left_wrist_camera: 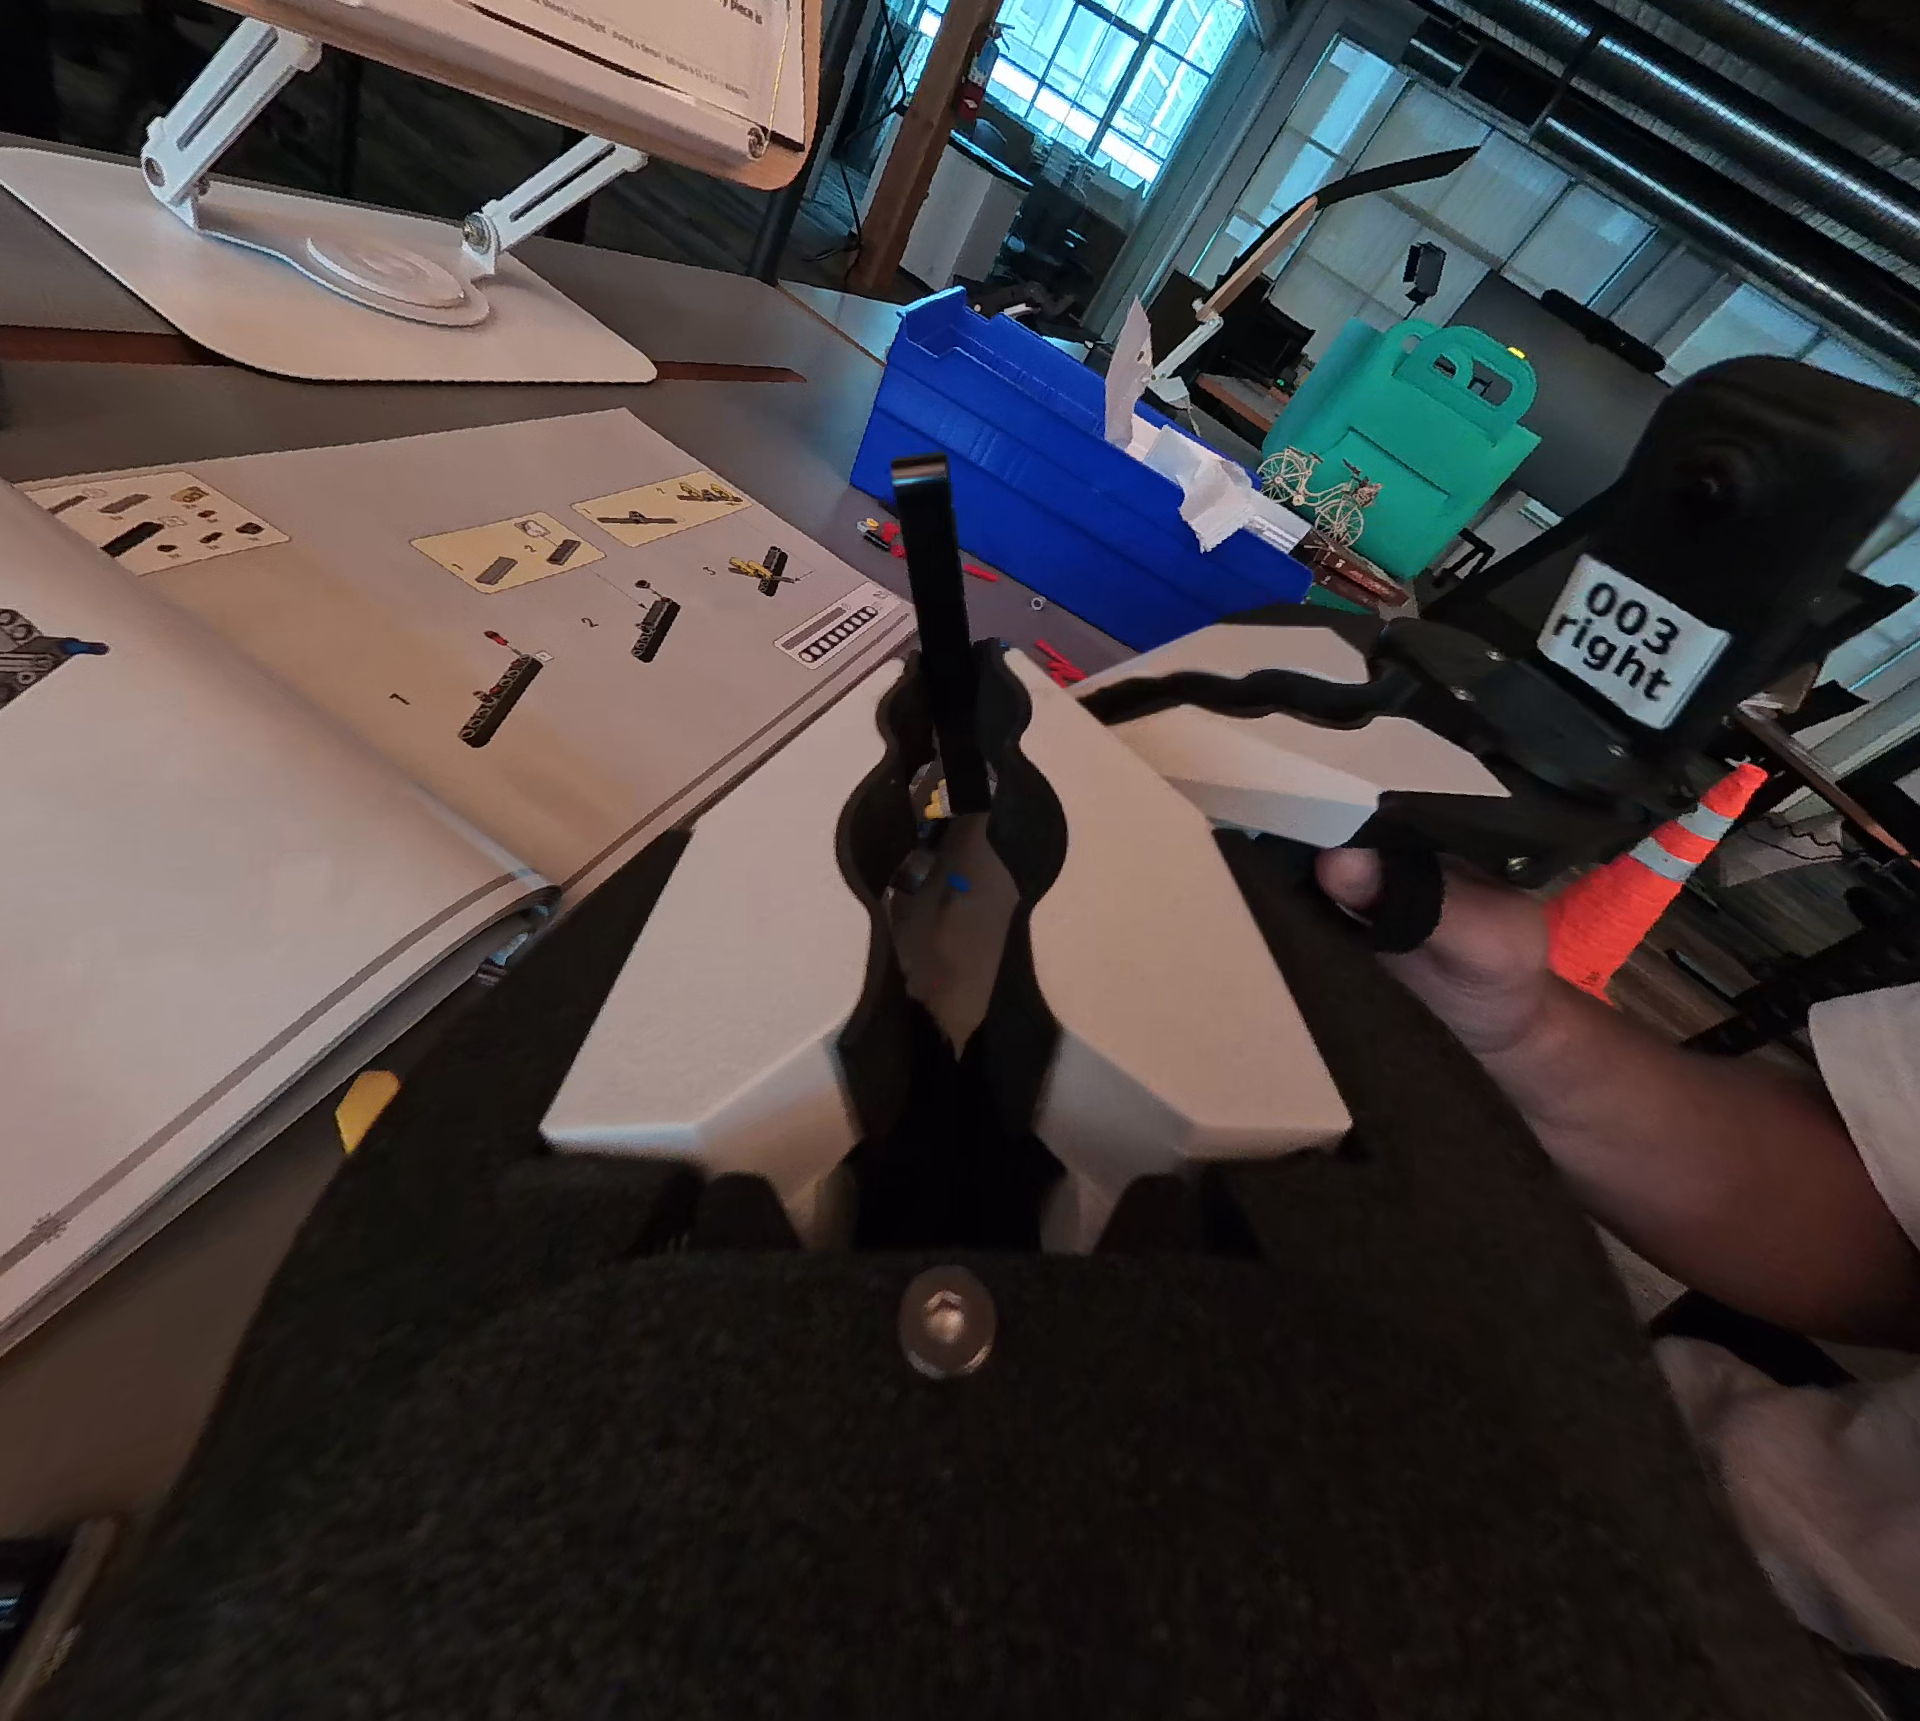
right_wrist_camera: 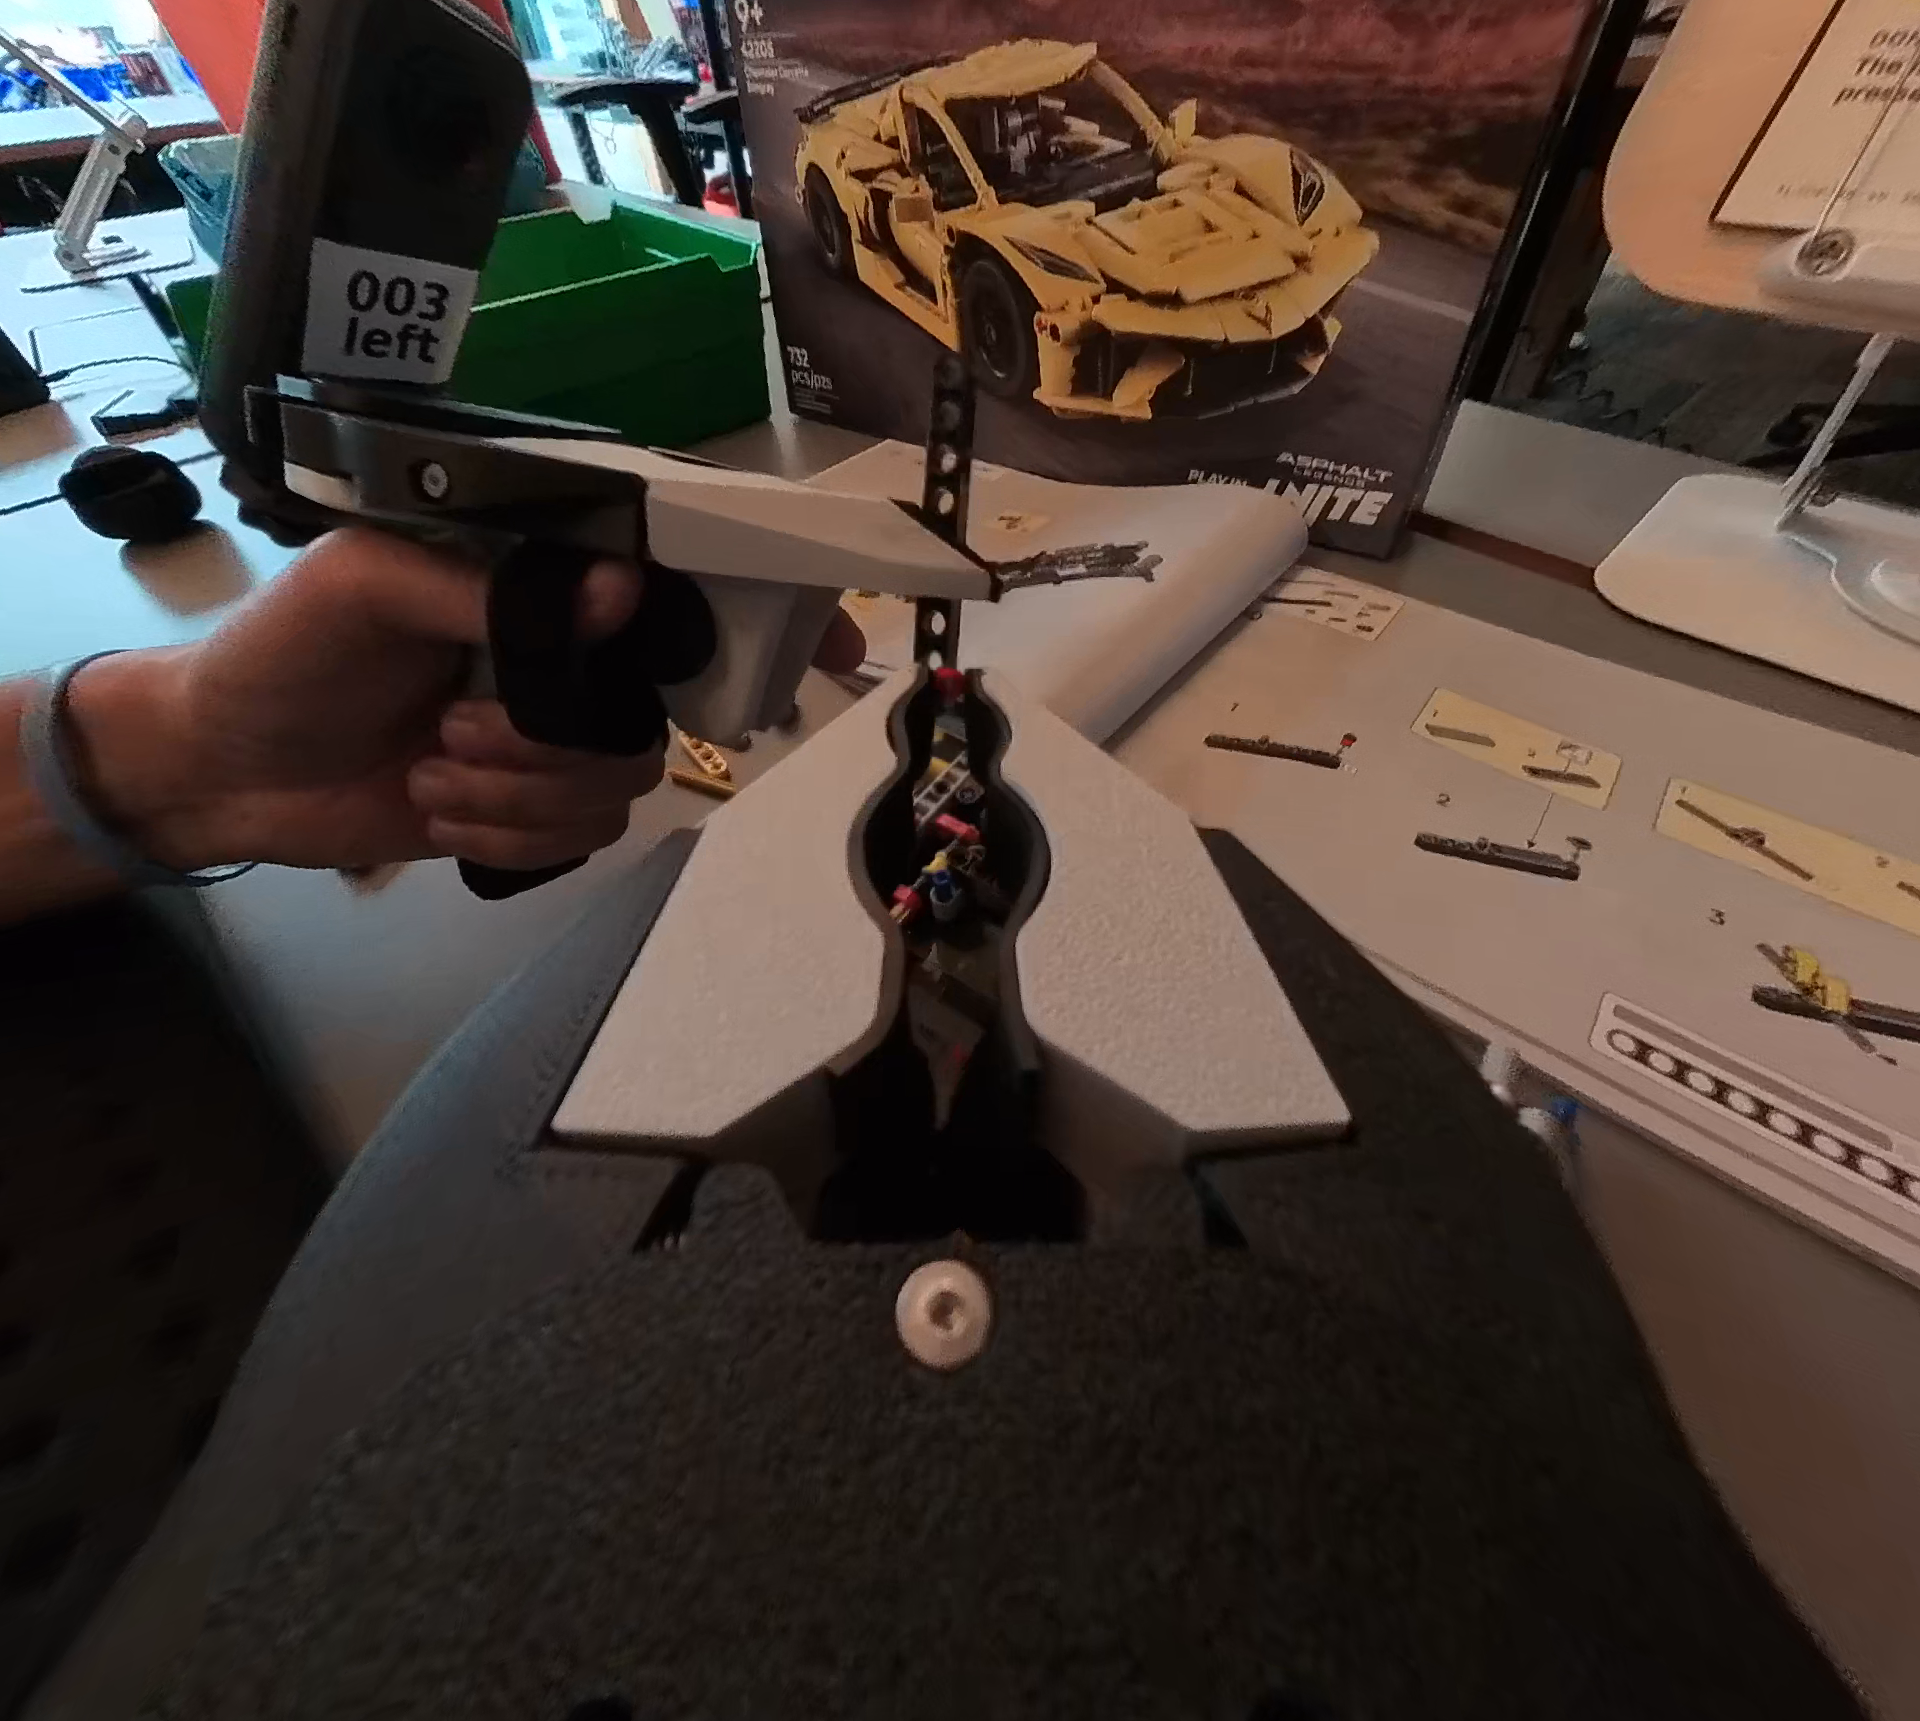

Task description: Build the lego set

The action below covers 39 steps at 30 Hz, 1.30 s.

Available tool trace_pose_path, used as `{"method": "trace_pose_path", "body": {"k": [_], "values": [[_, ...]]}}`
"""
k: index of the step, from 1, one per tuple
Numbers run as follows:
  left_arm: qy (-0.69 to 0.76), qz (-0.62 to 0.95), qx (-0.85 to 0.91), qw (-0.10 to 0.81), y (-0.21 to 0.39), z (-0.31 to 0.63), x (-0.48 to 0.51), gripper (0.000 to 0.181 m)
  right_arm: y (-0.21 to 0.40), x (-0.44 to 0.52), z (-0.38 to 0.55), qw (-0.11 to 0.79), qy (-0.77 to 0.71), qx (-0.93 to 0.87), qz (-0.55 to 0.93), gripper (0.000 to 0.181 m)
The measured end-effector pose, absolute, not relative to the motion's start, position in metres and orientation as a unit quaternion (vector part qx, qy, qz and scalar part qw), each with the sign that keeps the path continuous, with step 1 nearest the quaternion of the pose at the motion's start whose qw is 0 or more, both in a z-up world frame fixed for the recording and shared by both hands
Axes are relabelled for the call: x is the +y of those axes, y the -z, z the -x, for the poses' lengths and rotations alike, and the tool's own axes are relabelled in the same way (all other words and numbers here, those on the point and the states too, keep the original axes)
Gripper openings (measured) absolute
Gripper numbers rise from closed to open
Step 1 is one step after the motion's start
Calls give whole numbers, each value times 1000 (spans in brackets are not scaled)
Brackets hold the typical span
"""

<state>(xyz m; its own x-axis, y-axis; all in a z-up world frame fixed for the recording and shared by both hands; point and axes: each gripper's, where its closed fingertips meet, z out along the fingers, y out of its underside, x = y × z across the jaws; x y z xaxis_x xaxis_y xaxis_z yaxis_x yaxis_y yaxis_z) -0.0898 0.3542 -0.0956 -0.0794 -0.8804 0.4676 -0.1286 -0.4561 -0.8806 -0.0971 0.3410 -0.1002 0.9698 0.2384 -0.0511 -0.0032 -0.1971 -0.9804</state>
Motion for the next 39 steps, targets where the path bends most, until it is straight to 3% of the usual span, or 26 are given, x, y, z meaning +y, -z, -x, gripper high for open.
{"method": "trace_pose_path", "body": {"k": [10, 14, 39], "values": [[629, 590, 408, 298, 87, 92, 351, 7, 132, 345, 108, 567, -92, -105, 812, 5], [651, 576, 422, 256, 88, 90, 334, 6, 129, 345, 109, 570, -103, -101, 809, 5], [630, 567, 460, 264, 93, 87, 324, 6, 127, 343, 111, 570, -126, -94, 806, 5]]}}
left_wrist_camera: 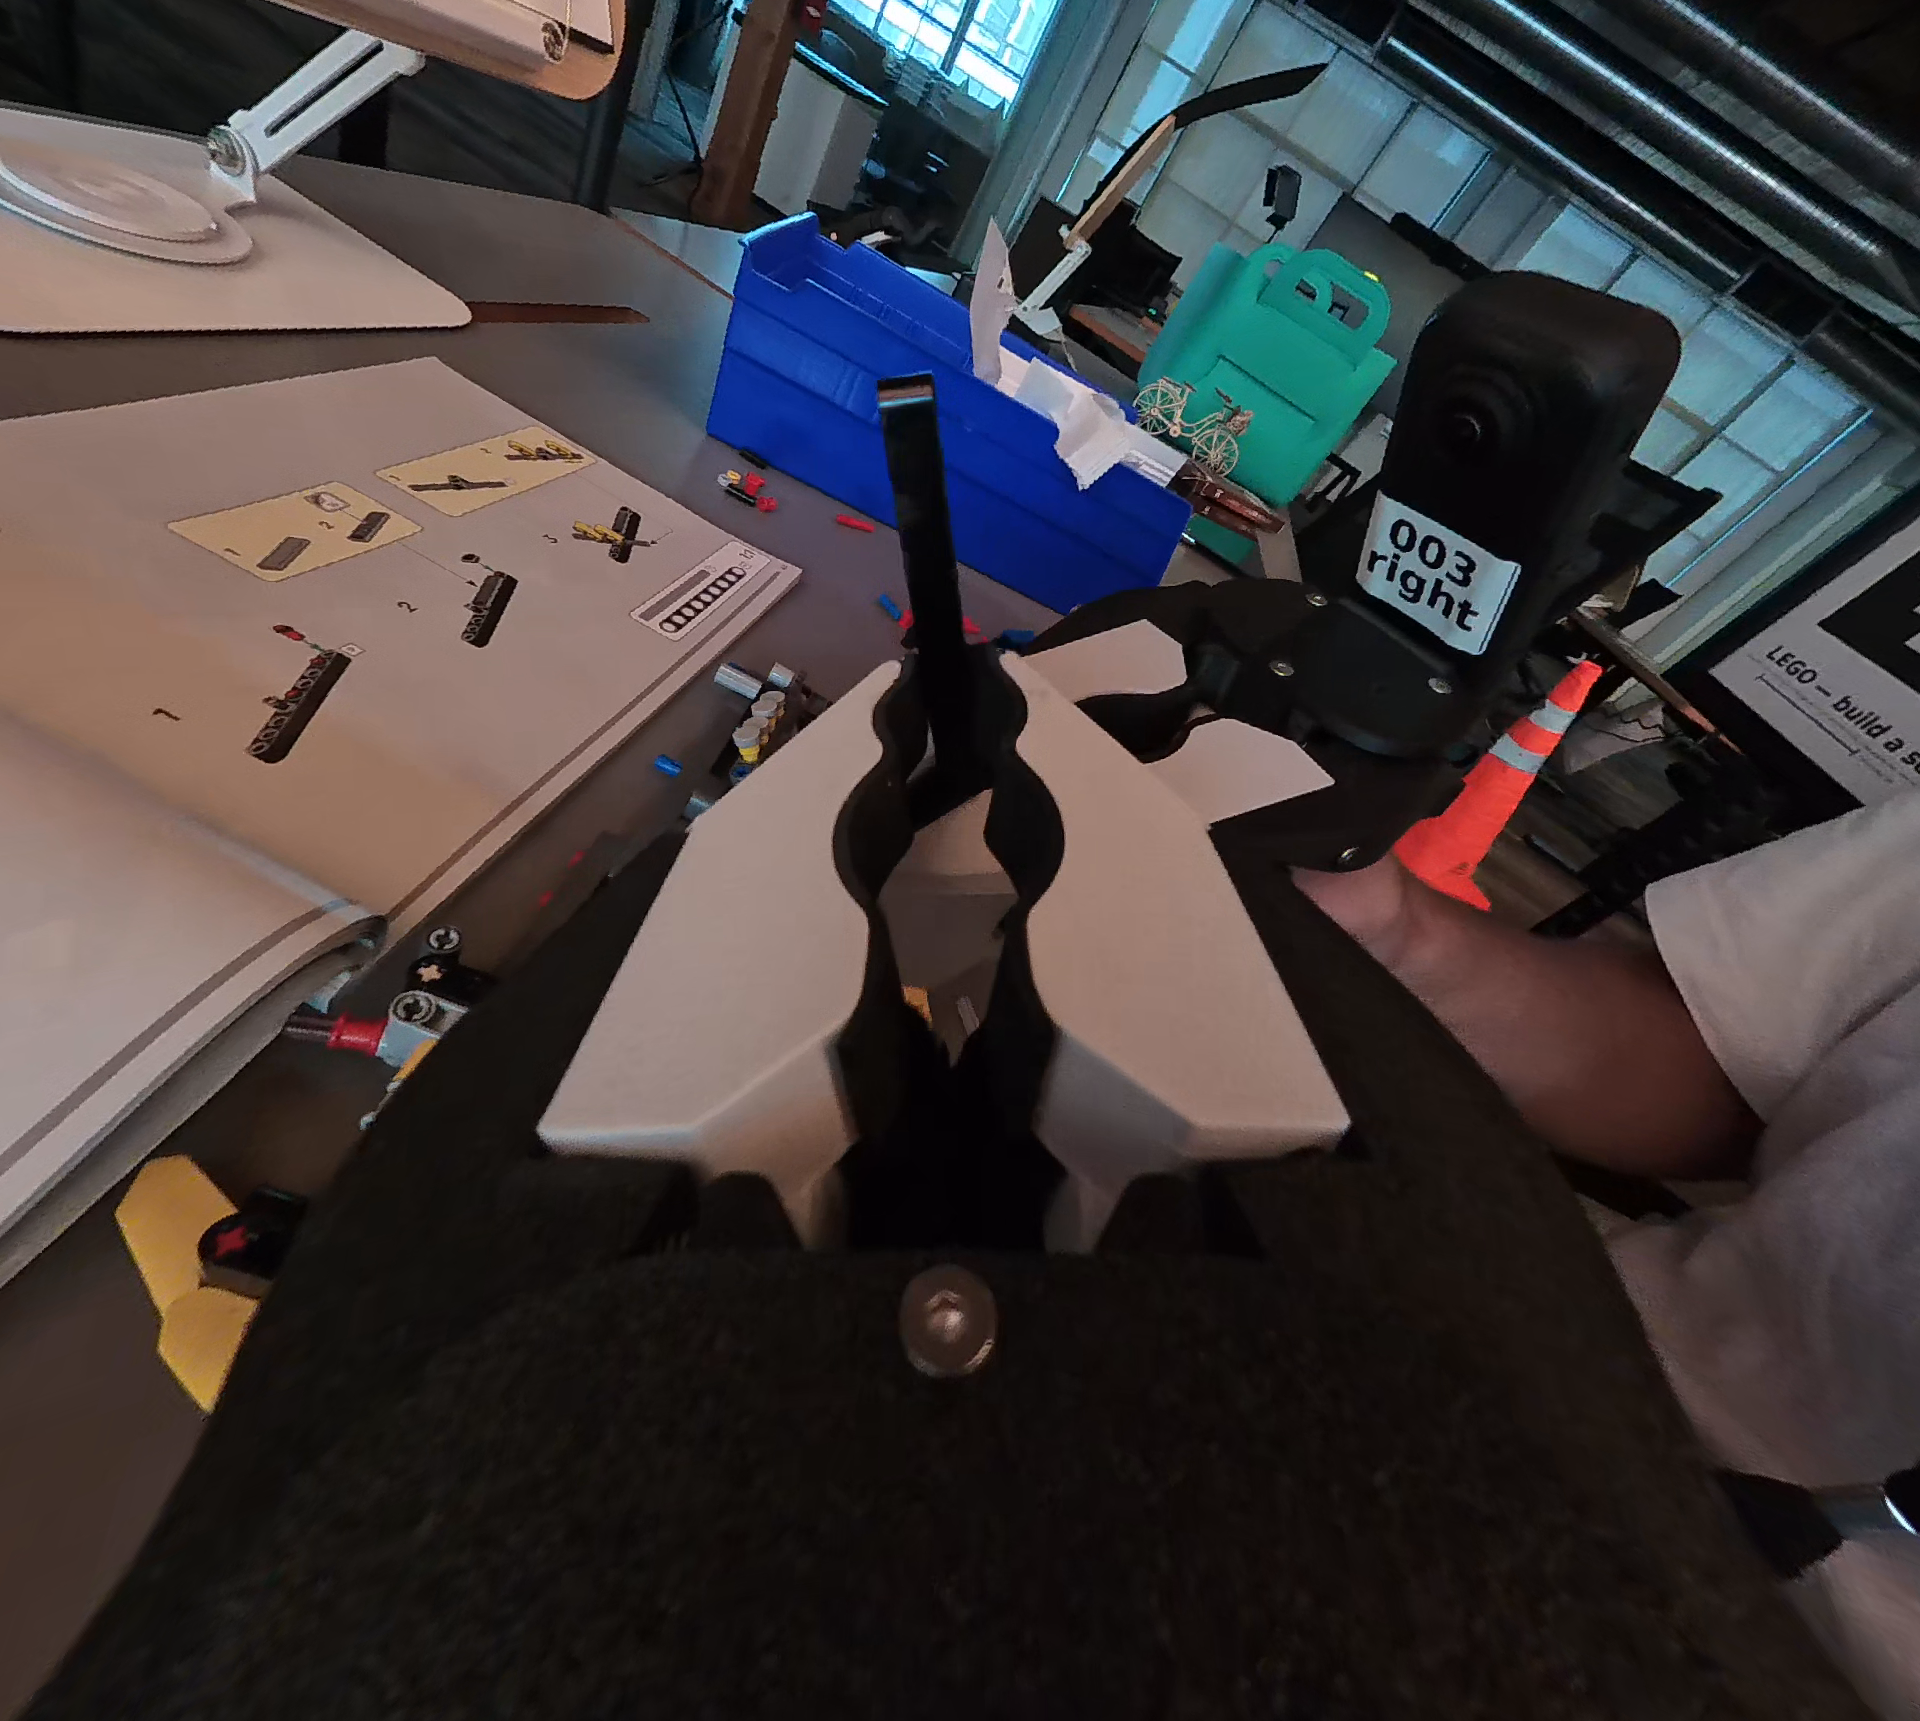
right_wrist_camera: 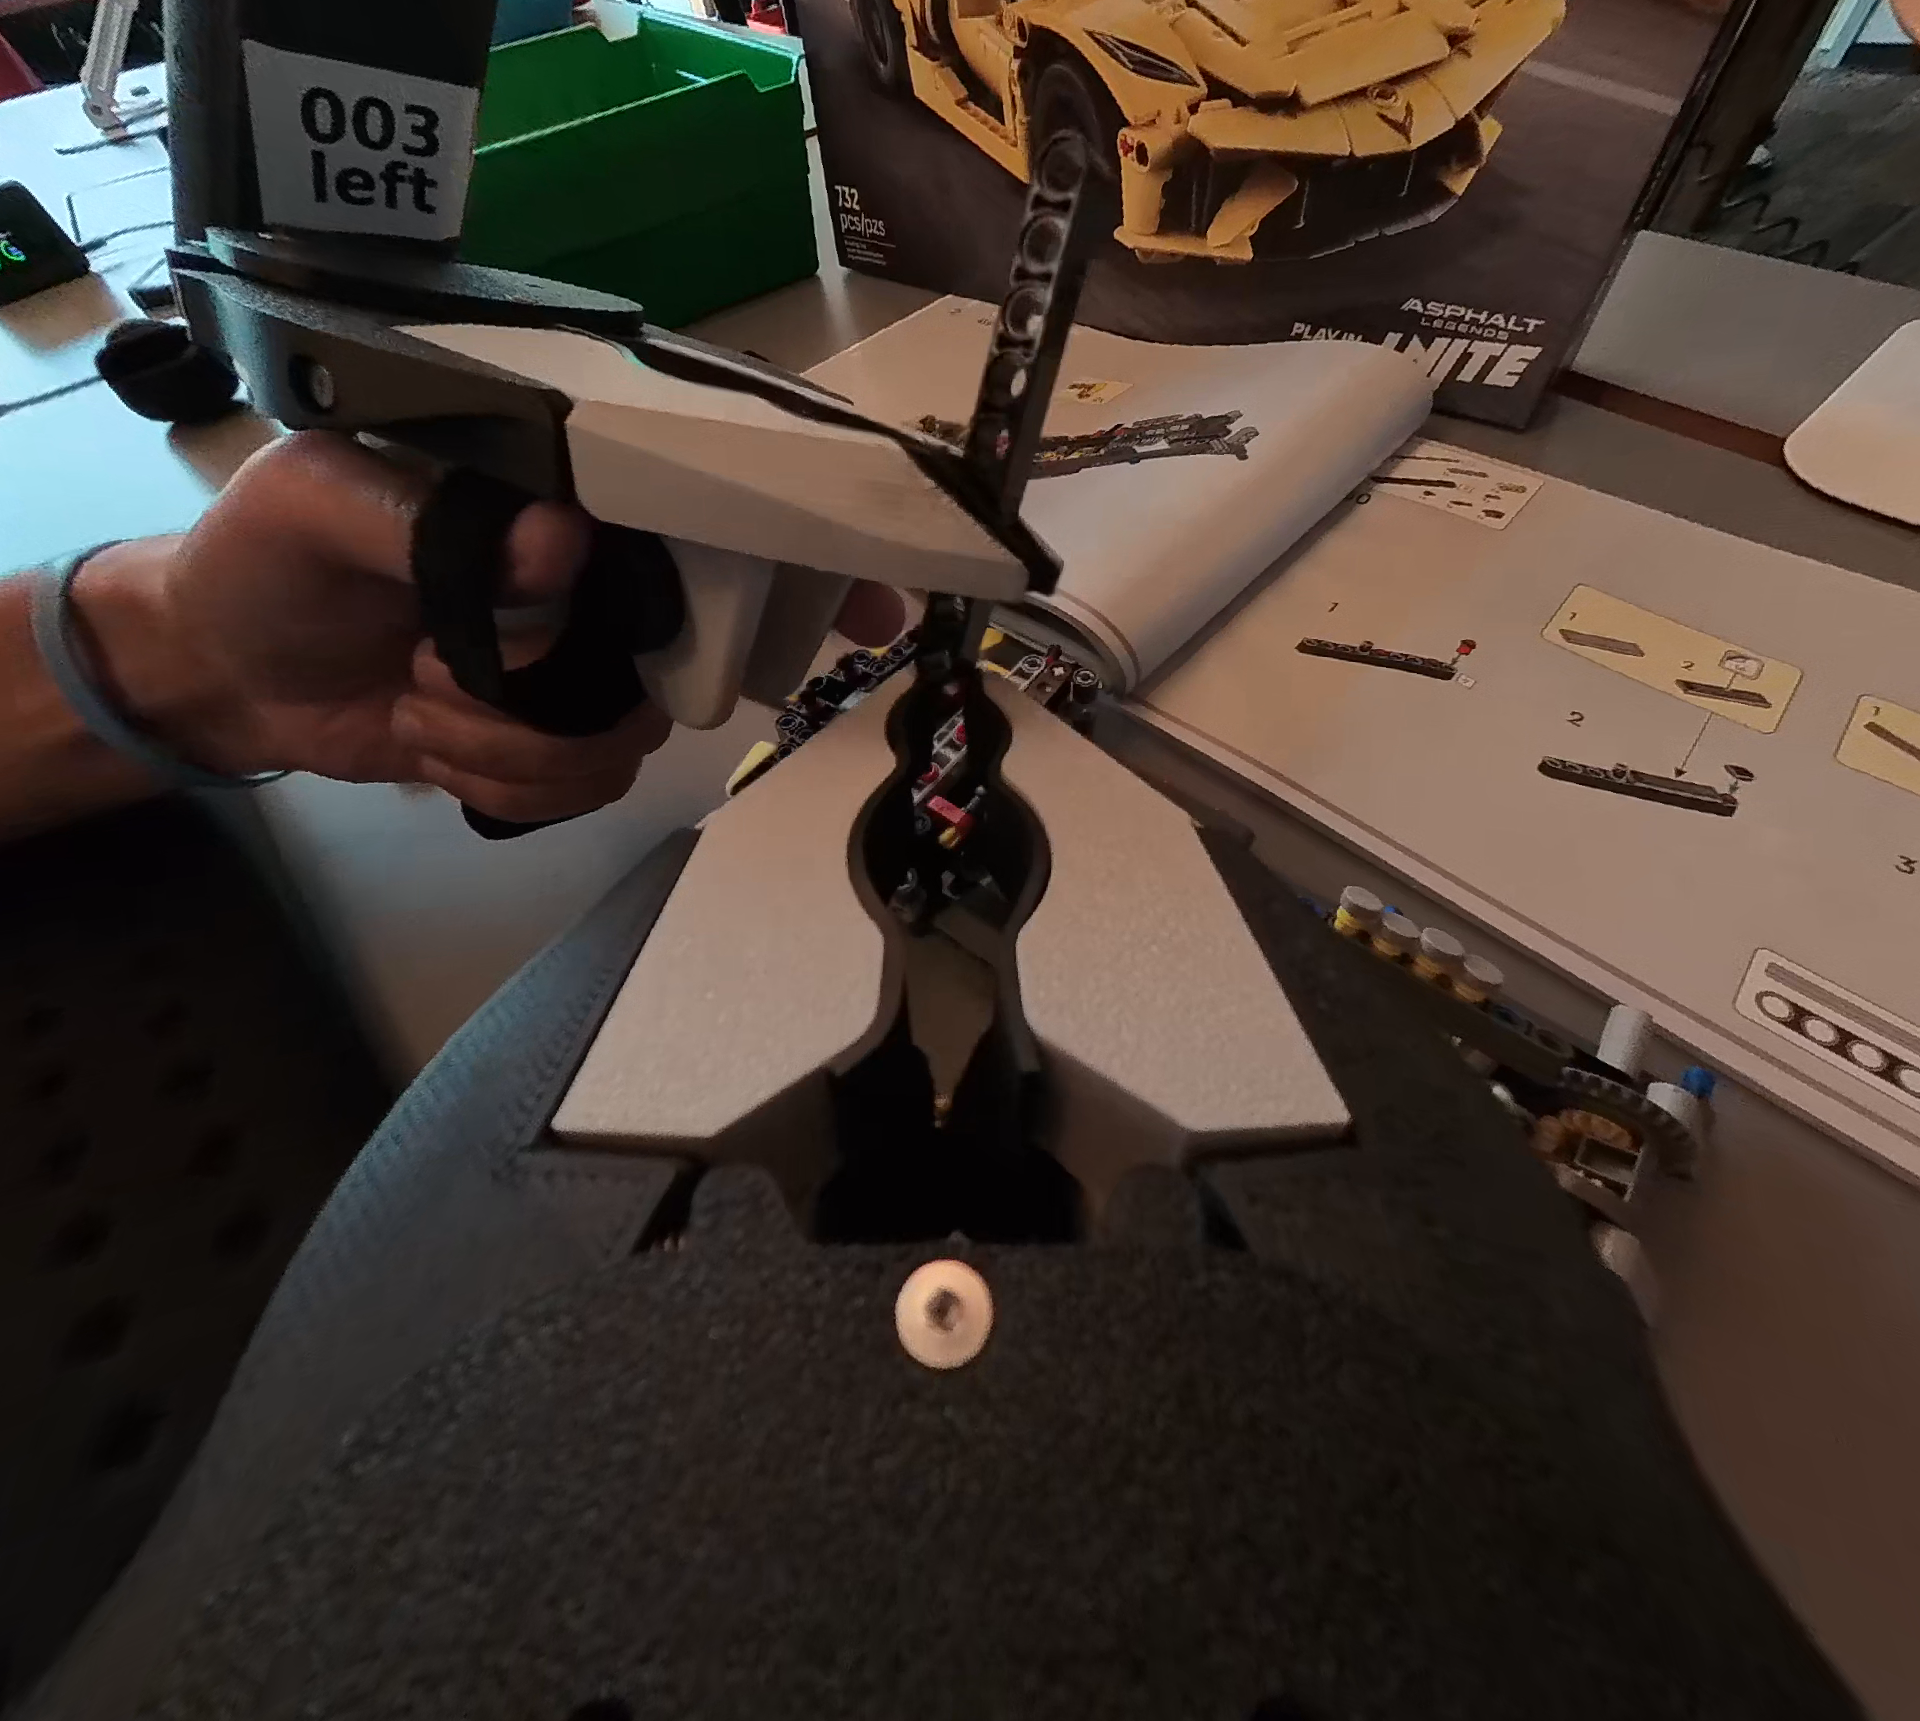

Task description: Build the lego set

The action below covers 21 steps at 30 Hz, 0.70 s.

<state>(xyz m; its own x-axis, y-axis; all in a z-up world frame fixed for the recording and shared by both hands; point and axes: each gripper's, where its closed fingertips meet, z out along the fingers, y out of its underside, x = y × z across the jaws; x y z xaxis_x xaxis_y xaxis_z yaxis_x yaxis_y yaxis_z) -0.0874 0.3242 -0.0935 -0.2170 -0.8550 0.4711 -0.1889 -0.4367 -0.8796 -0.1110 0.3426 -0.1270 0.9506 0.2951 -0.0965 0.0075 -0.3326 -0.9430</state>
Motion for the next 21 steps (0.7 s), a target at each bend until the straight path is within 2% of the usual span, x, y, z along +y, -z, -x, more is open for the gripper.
{"method": "trace_pose_path", "body": {"k": [11, 21], "values": [[629, 589, 414, 293, 90, 91, 349, 6, 126, 344, 103, 577, -120, -78, 804, 5], [612, 607, 387, 328, 90, 93, 367, 6, 101, 341, 87, 630, -87, -54, 770, 4]]}}
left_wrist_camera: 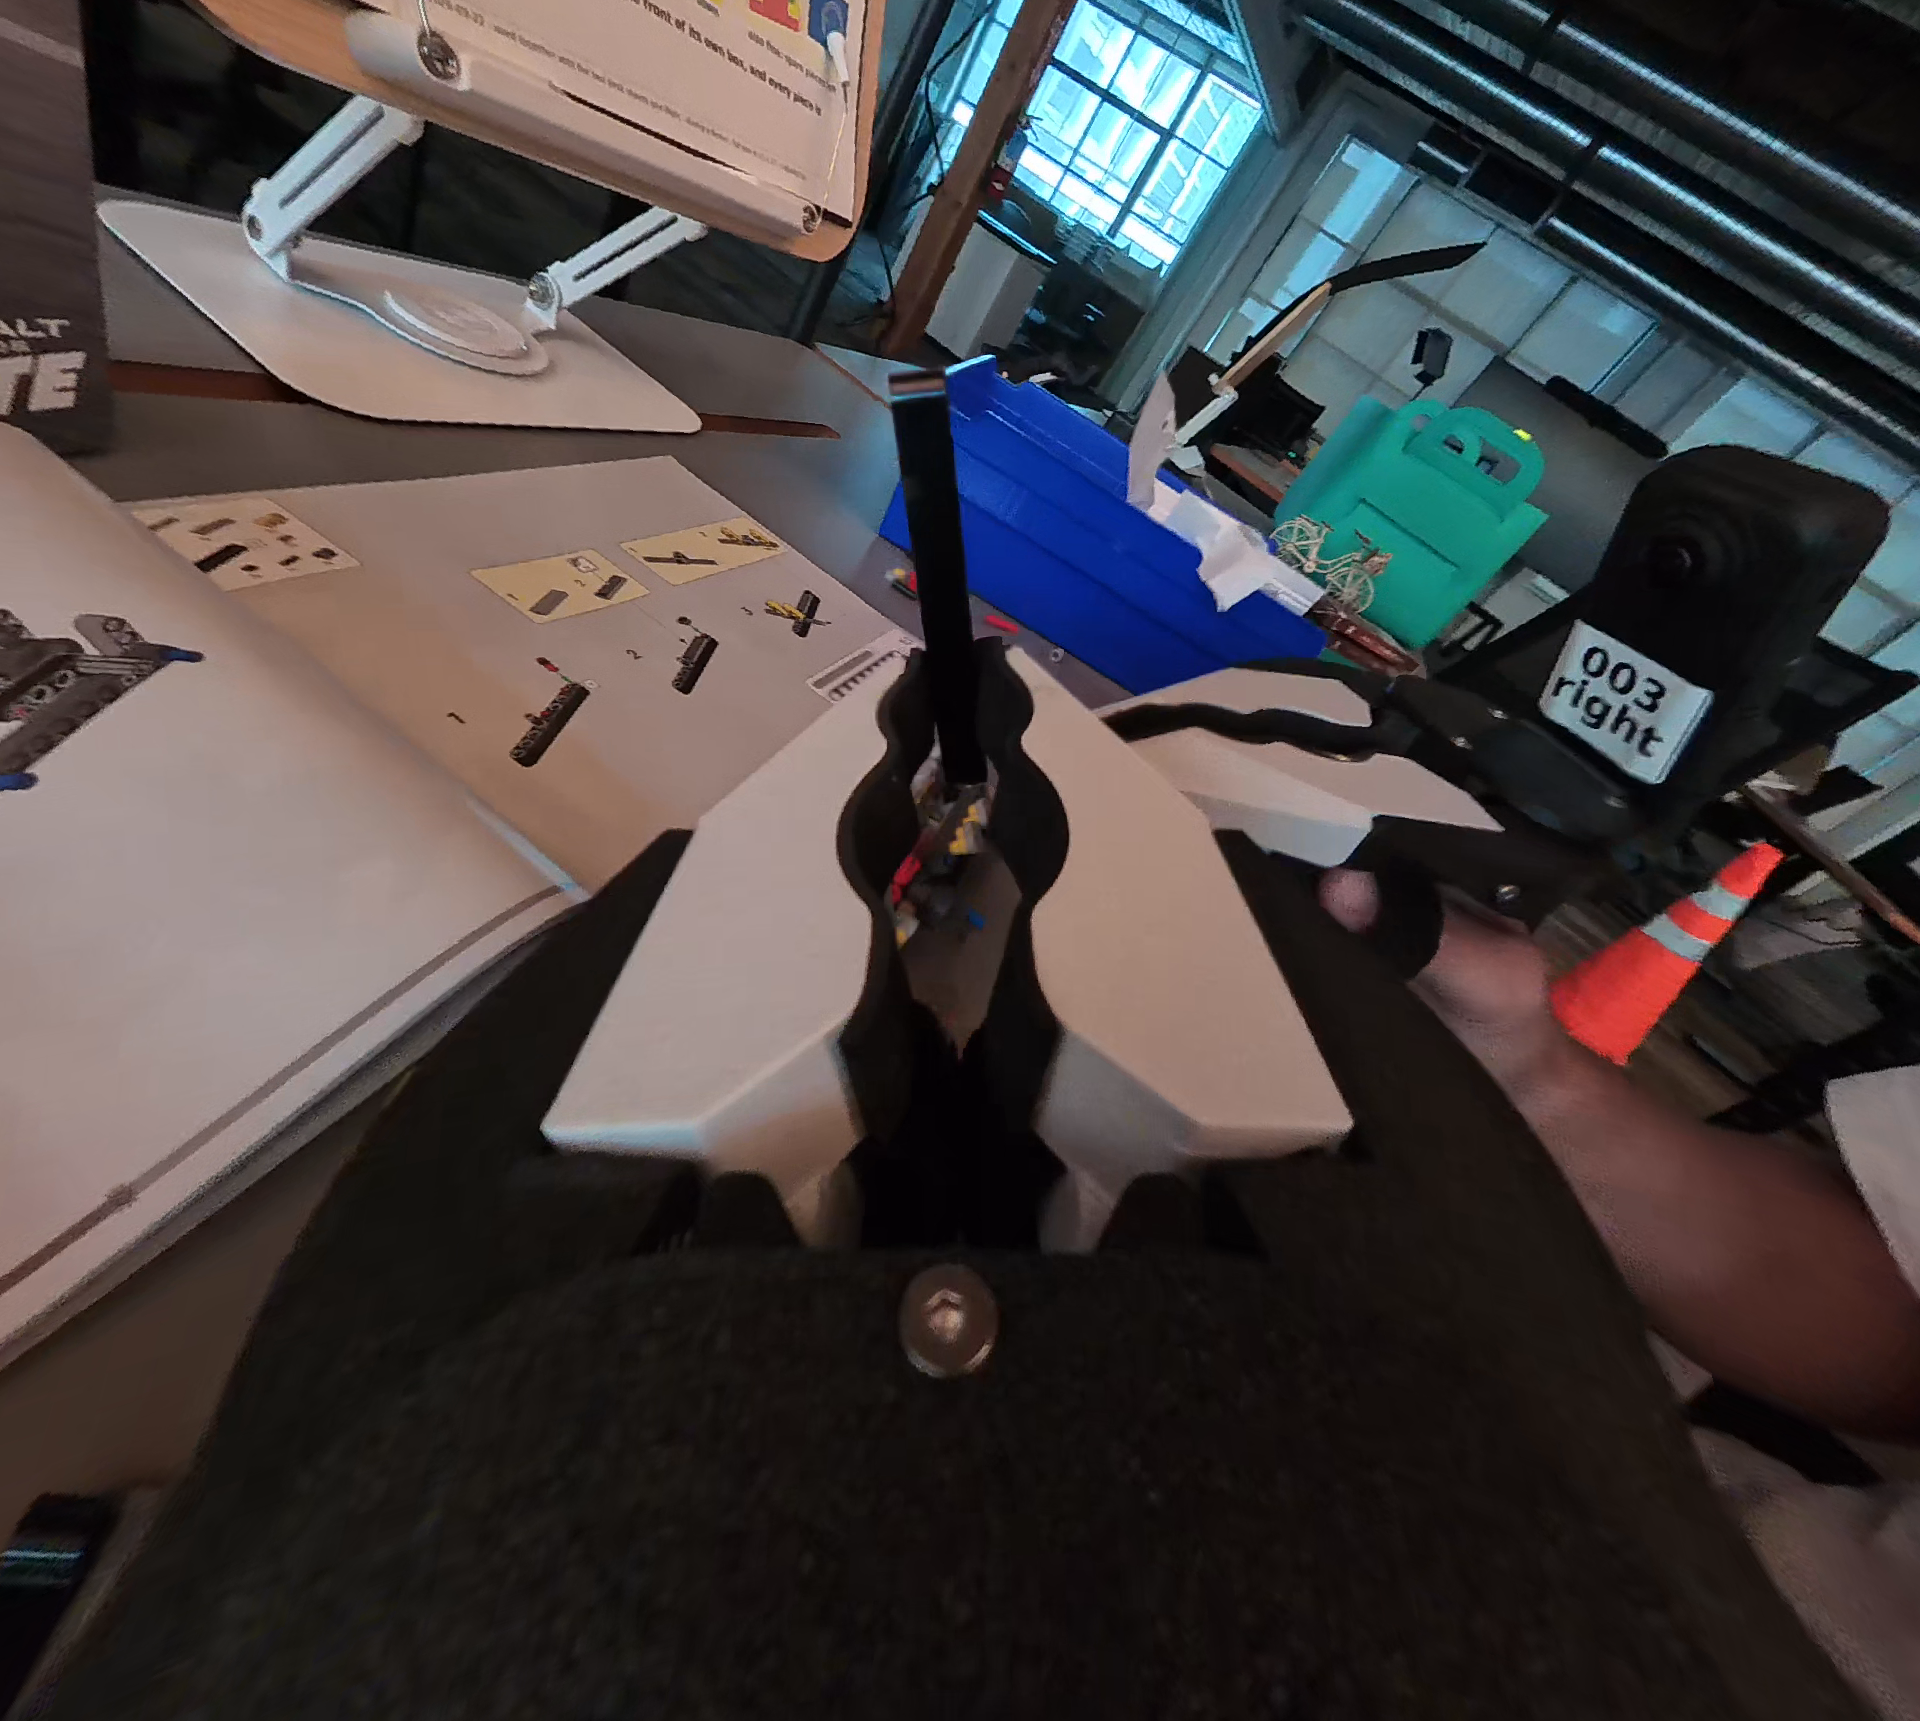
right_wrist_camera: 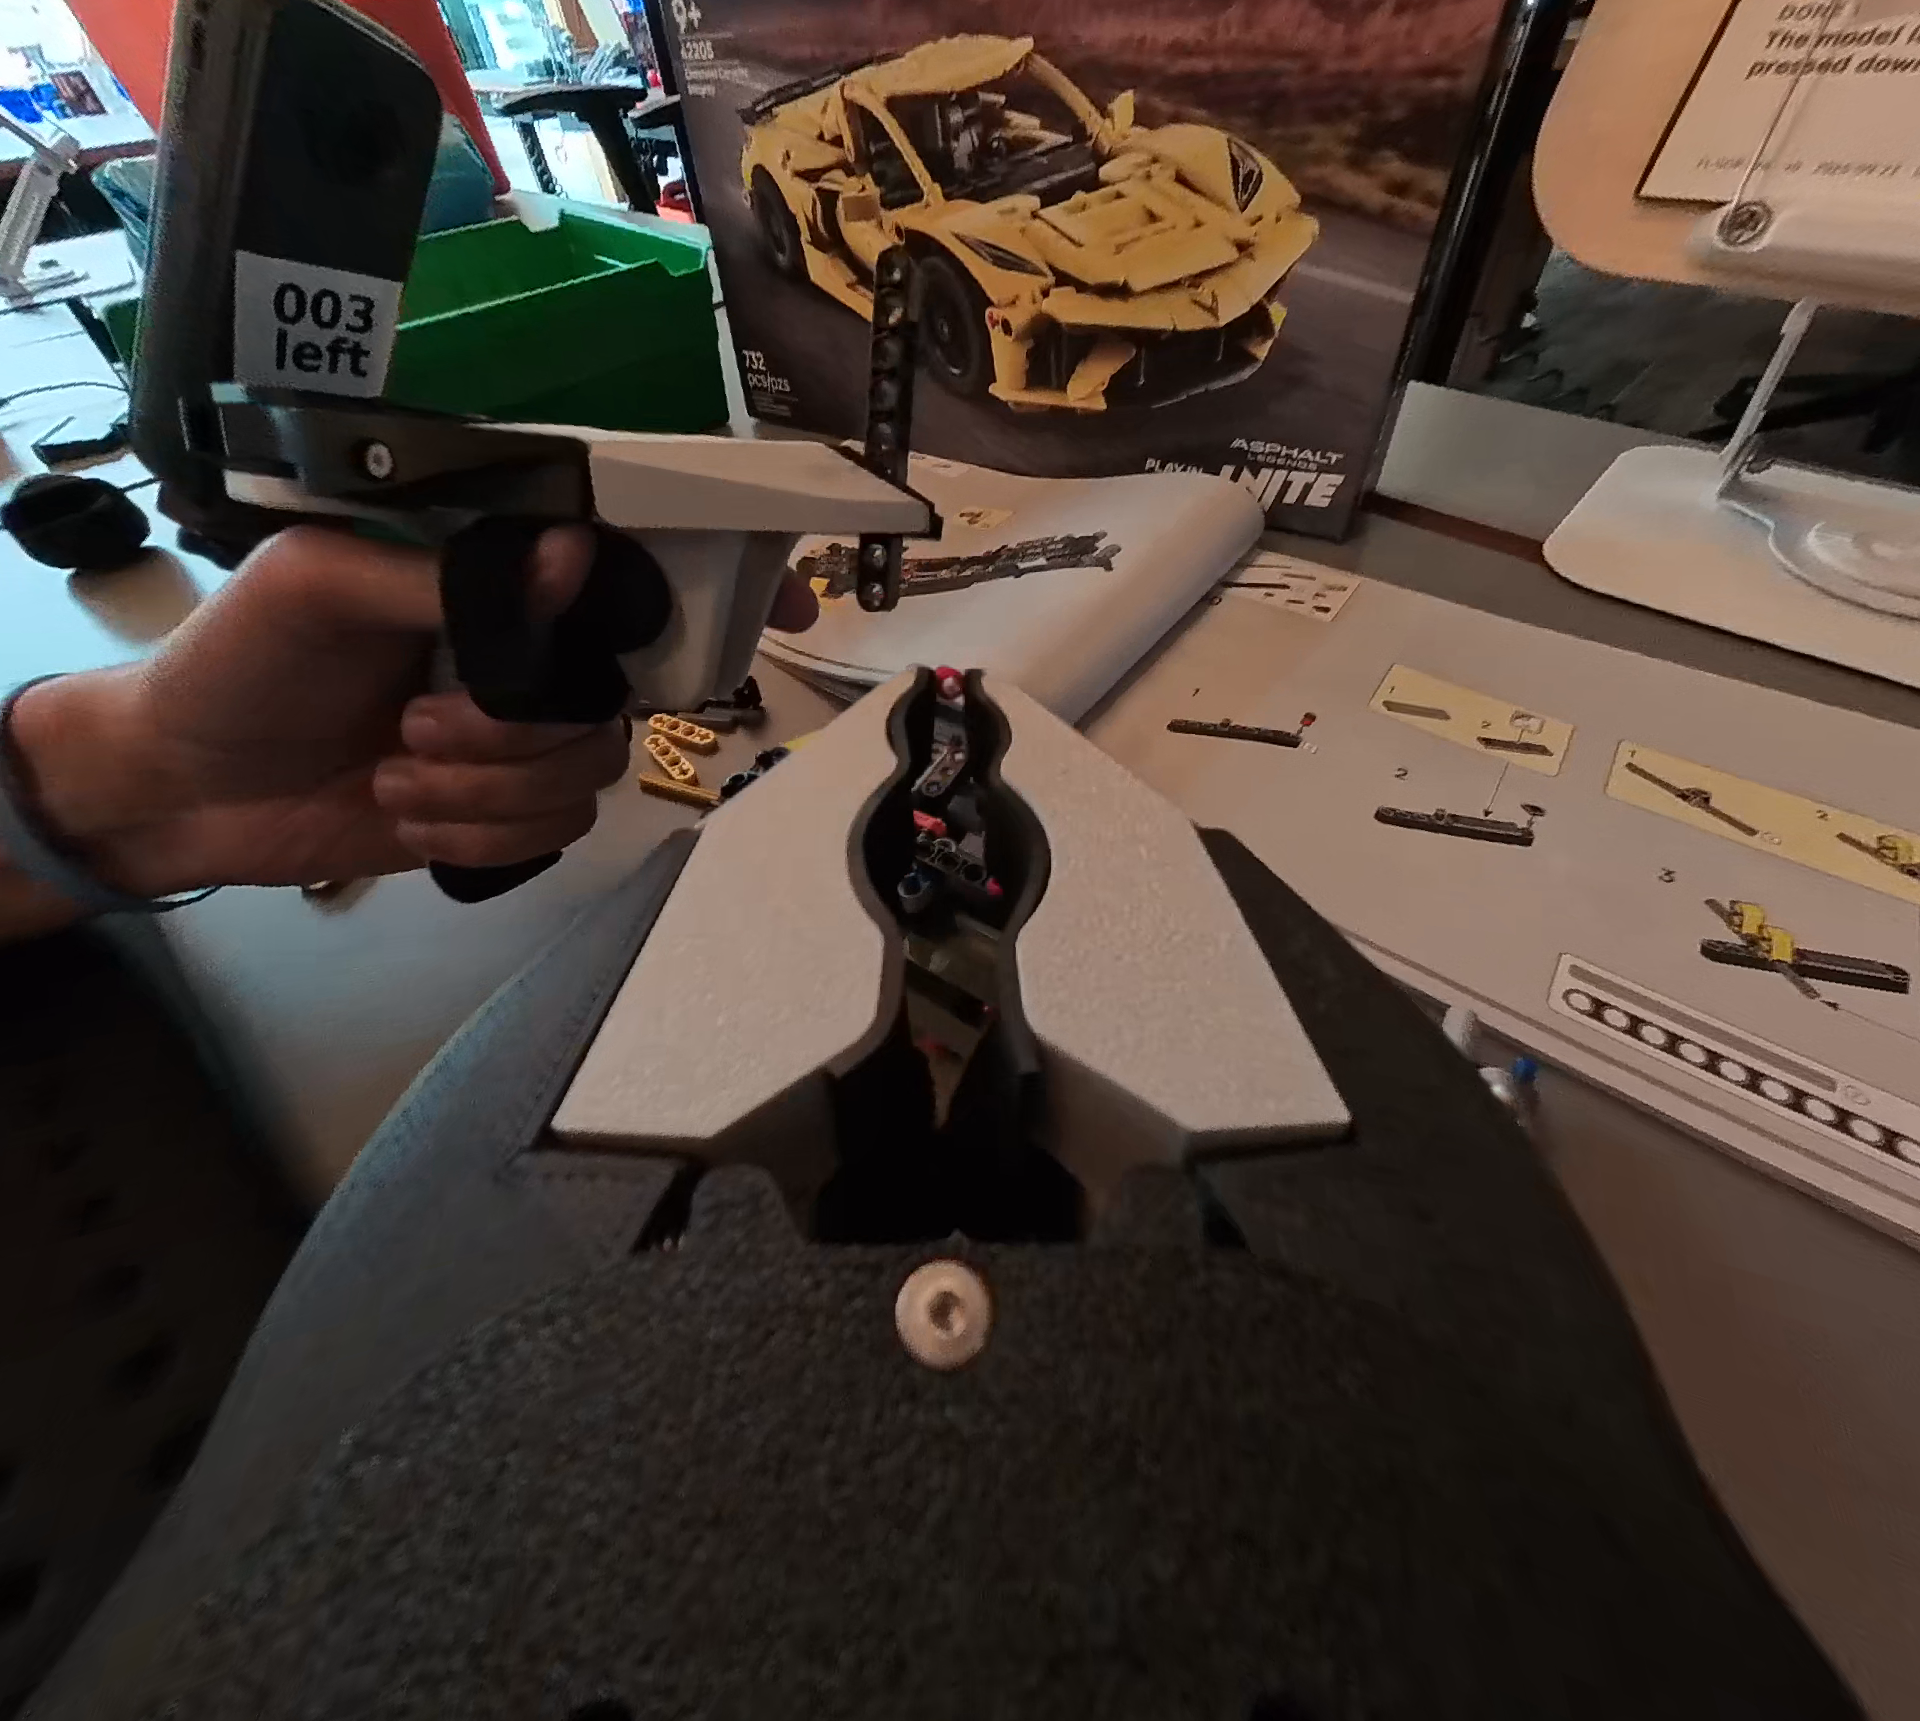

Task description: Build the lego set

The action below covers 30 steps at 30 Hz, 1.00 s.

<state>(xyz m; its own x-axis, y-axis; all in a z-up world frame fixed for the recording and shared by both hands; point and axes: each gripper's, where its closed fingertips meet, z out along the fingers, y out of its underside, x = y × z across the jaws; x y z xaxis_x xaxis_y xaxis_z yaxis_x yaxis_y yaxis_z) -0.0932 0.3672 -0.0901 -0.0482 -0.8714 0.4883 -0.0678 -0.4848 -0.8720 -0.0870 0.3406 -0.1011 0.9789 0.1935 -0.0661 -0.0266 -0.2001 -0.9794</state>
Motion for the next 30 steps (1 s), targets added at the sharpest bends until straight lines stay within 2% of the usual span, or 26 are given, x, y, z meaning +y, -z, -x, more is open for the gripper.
{"method": "trace_pose_path", "body": {"k": [11, 30], "values": [[575, 614, 414, 348, 101, 88, 359, 6, 72, 333, 89, 684, -79, -57, 723, 4], [522, 586, 481, 392, 106, 80, 332, 6, 83, 340, 90, 666, -33, -76, 741, 4]]}}
